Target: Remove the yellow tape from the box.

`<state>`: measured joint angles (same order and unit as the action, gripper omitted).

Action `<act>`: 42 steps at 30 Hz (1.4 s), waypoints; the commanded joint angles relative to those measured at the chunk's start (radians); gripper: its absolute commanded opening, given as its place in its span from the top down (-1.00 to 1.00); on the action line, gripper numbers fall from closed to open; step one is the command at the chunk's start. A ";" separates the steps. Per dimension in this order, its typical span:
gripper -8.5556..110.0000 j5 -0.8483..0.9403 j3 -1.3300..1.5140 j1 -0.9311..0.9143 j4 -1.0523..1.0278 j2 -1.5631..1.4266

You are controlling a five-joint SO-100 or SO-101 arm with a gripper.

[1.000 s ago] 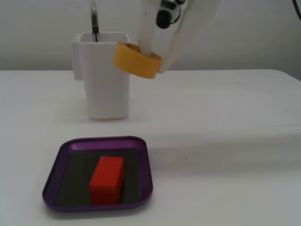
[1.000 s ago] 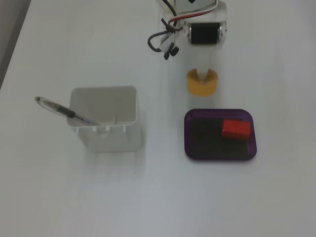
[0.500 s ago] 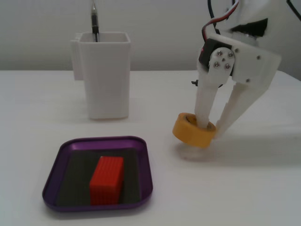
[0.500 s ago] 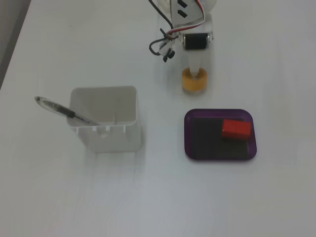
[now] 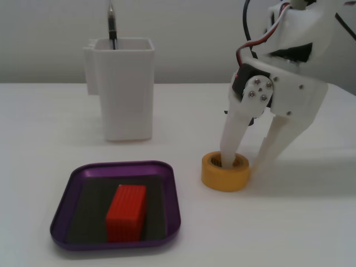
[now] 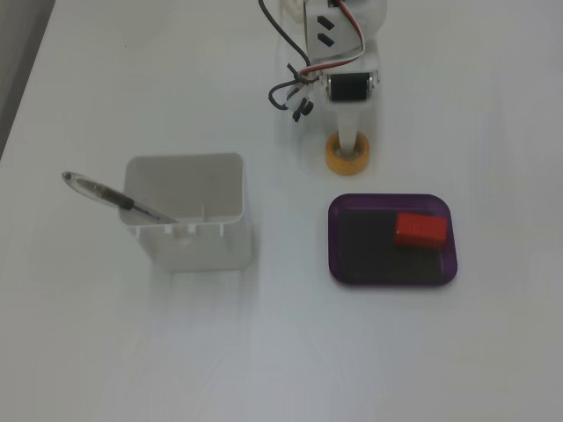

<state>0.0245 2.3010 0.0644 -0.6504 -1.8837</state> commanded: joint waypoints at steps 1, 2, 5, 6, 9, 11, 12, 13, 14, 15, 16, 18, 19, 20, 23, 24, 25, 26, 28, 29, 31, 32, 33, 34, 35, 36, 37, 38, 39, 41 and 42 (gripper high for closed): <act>0.63 0.005 -0.021 0.003 -0.008 -0.067; 0.61 0.005 -0.021 0.003 -0.026 -0.104; 0.54 0.003 -0.023 0.003 -0.092 -0.256; 0.53 0.003 -0.023 0.003 -0.118 -0.321; 0.52 0.005 -0.021 0.003 -0.218 -0.541; 0.52 0.005 -0.020 0.003 -0.278 -0.699; 0.52 0.005 -0.015 0.003 -0.301 -0.778; 0.52 0.005 -0.006 0.003 -0.313 -0.862; 0.52 0.003 0.002 0.003 -0.327 -0.943; 0.52 -0.005 0.025 0.002 -0.344 -1.014; 0.52 0.002 0.064 0.002 -0.347 -1.095; 0.52 0.003 0.163 0.000 -0.351 -1.244; 0.52 0.003 0.215 0.000 -0.354 -1.315; 0.52 0.003 0.268 0.000 -0.354 -1.384; 0.52 -0.005 0.423 -0.006 -0.364 -1.563; 0.52 -0.008 0.459 -0.014 -0.367 -1.597; 0.52 -0.006 0.489 -0.020 -0.367 -1.594; 0.52 -0.008 0.518 -0.028 -0.364 -1.580; 0.52 -0.009 0.555 -0.034 -0.362 -1.540; 0.52 -0.009 0.566 -0.035 -0.356 -1.531; 0.52 -0.009 0.604 -0.037 -0.353 -1.529; 0.52 -0.009 0.623 -0.037 -0.353 -1.529; 0.52 -0.009 0.641 -0.037 -0.353 -1.529; 0.52 -0.011 0.661 -0.037 -0.350 -1.529; 0.52 -0.011 0.683 -0.037 -0.347 -1.529; 0.52 -0.011 0.704 -0.037 -0.333 -1.529; 0.52 -0.015 0.726 -0.037 -0.319 -1.529; 0.52 -0.032 0.747 -0.037 -0.305 -1.528; 0.52 -0.049 0.765 -0.037 -0.296 -1.528; 0.52 -0.066 0.792 -0.037 -0.287 -1.528; 0.52 -0.064 0.802 -0.037 -0.284 -1.528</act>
<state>-0.0261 3.0634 0.0322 -0.9649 -3.3625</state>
